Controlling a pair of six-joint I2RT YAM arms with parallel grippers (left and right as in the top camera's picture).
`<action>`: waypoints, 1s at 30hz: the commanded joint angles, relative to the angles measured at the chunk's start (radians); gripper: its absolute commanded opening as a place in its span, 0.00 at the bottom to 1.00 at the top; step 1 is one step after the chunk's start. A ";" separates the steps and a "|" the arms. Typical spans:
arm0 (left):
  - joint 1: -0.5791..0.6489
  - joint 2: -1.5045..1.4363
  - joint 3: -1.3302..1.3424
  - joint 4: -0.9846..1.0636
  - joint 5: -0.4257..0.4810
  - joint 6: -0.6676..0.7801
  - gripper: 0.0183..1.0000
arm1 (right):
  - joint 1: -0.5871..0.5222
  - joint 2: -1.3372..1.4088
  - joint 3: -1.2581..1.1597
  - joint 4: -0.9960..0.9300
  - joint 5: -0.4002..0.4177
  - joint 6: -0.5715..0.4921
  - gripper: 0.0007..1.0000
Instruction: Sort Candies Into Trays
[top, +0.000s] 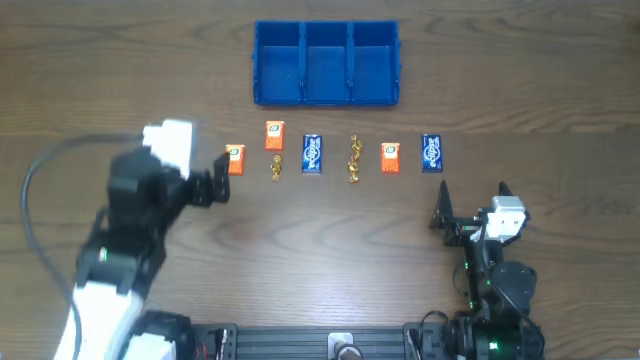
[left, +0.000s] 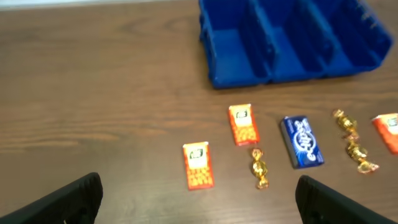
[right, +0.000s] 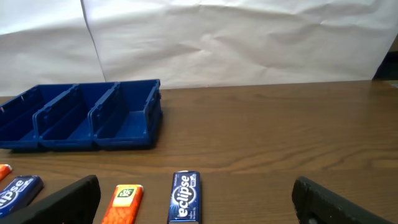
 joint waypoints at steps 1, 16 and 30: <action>-0.002 0.271 0.159 -0.075 -0.018 -0.047 1.00 | 0.006 -0.007 0.000 -0.010 -0.001 -0.014 1.00; 0.001 0.759 0.253 -0.036 0.009 -0.138 1.00 | 0.006 -0.007 0.000 -0.009 -0.001 -0.014 1.00; 0.000 0.845 0.253 -0.011 0.023 -0.149 0.90 | 0.006 -0.007 0.000 -0.010 -0.001 -0.014 1.00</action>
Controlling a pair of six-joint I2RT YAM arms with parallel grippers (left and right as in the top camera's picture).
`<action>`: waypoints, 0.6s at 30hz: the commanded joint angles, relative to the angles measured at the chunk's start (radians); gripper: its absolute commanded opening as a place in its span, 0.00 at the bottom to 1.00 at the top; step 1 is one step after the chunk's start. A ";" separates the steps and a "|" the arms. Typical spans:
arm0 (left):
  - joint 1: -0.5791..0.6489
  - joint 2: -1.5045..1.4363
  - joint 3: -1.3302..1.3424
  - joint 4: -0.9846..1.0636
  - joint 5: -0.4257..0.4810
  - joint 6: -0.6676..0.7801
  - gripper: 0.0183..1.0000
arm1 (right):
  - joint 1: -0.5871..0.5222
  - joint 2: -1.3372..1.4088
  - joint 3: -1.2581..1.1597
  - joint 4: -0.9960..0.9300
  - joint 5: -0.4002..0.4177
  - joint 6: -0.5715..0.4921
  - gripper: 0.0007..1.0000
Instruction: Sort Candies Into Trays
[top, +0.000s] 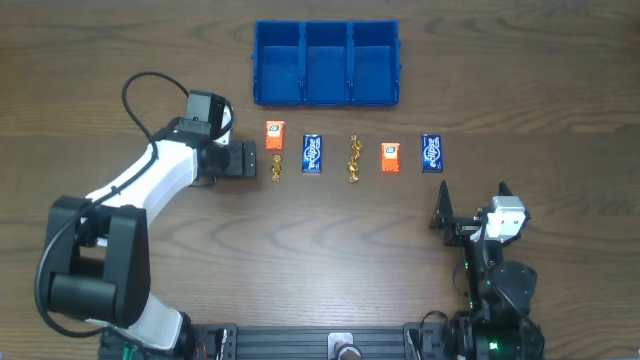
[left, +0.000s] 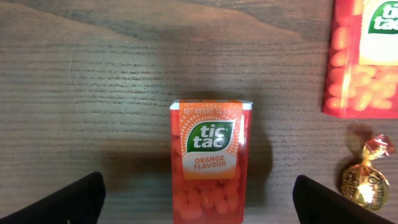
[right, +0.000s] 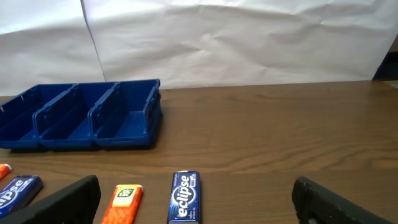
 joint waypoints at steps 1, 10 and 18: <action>0.000 0.011 0.019 0.002 0.011 -0.005 0.89 | 0.006 -0.007 0.000 -0.010 -0.001 -0.013 1.00; 0.000 0.011 0.019 0.014 0.008 -0.005 0.88 | 0.006 -0.007 0.000 -0.010 -0.001 -0.013 1.00; -0.035 0.013 0.019 0.040 -0.034 -0.005 0.88 | 0.006 -0.007 0.000 -0.010 -0.001 -0.013 1.00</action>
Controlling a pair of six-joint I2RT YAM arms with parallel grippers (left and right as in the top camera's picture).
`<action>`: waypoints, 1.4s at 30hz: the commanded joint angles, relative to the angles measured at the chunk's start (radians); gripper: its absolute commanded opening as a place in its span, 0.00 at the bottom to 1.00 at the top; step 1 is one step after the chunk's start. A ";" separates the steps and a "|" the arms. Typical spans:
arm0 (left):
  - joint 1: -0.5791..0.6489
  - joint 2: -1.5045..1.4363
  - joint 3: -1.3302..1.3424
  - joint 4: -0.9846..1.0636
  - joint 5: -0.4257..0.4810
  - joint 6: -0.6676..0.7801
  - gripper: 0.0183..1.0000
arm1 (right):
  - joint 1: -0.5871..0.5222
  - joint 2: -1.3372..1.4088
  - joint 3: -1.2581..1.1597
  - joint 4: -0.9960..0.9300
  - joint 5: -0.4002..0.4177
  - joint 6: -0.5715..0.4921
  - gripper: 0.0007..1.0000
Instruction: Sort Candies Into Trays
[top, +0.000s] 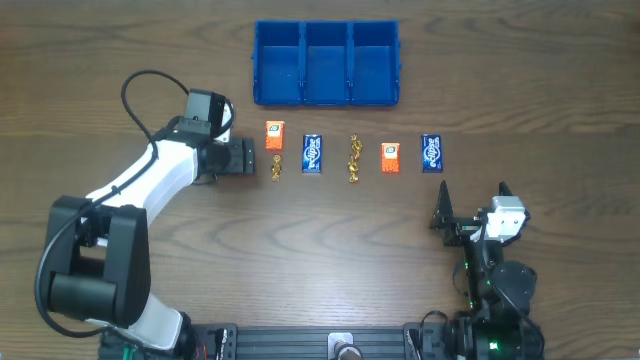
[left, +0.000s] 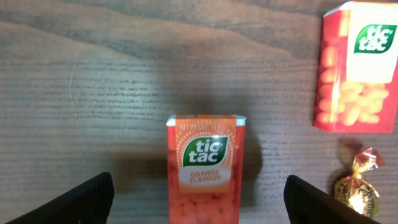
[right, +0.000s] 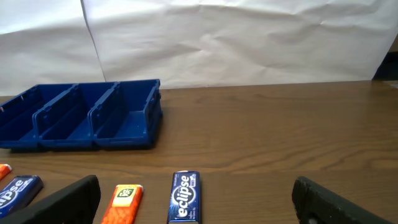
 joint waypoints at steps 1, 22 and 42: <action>-0.039 0.013 0.019 0.007 -0.047 -0.003 0.88 | 0.006 -0.007 0.000 -0.010 -0.001 -0.013 1.00; -0.066 0.037 0.019 -0.008 -0.116 -0.053 0.85 | 0.006 -0.007 0.000 -0.010 -0.001 -0.013 1.00; -0.065 0.074 0.019 0.018 -0.105 -0.087 0.59 | 0.006 -0.007 0.000 -0.009 -0.001 -0.013 1.00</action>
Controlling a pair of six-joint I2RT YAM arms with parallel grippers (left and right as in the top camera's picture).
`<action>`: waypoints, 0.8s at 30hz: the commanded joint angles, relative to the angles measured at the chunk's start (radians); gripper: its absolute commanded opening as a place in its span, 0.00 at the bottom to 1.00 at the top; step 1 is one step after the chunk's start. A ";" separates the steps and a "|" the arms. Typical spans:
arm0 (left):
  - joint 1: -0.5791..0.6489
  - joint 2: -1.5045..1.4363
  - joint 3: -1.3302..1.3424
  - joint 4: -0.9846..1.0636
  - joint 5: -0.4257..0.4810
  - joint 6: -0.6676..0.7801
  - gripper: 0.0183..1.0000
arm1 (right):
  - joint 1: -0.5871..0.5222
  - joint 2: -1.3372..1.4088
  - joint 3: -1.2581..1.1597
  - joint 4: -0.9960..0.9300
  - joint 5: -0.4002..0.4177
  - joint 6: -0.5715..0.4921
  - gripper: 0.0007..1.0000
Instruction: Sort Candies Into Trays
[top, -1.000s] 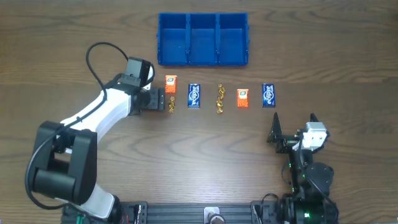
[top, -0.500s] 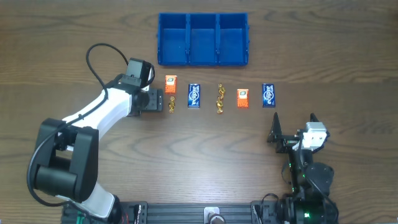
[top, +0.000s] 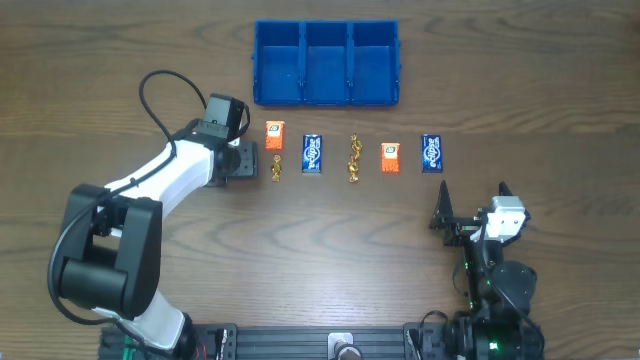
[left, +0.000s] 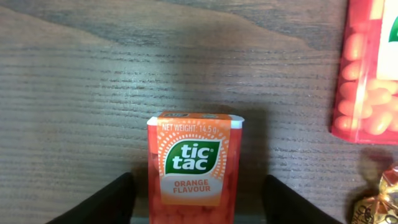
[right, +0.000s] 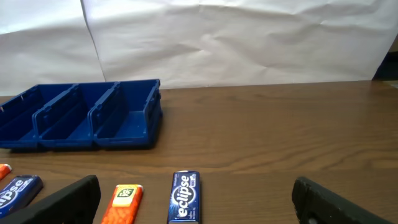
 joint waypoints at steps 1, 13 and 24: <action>0.003 0.024 0.016 0.007 0.005 -0.013 0.56 | 0.006 -0.007 0.000 -0.010 -0.001 -0.013 1.00; 0.003 0.024 0.016 0.014 0.018 -0.046 0.35 | 0.006 -0.007 0.000 -0.009 -0.001 -0.013 1.00; 0.001 0.011 0.062 -0.029 0.017 -0.081 0.28 | 0.006 -0.007 0.000 -0.010 -0.001 -0.013 1.00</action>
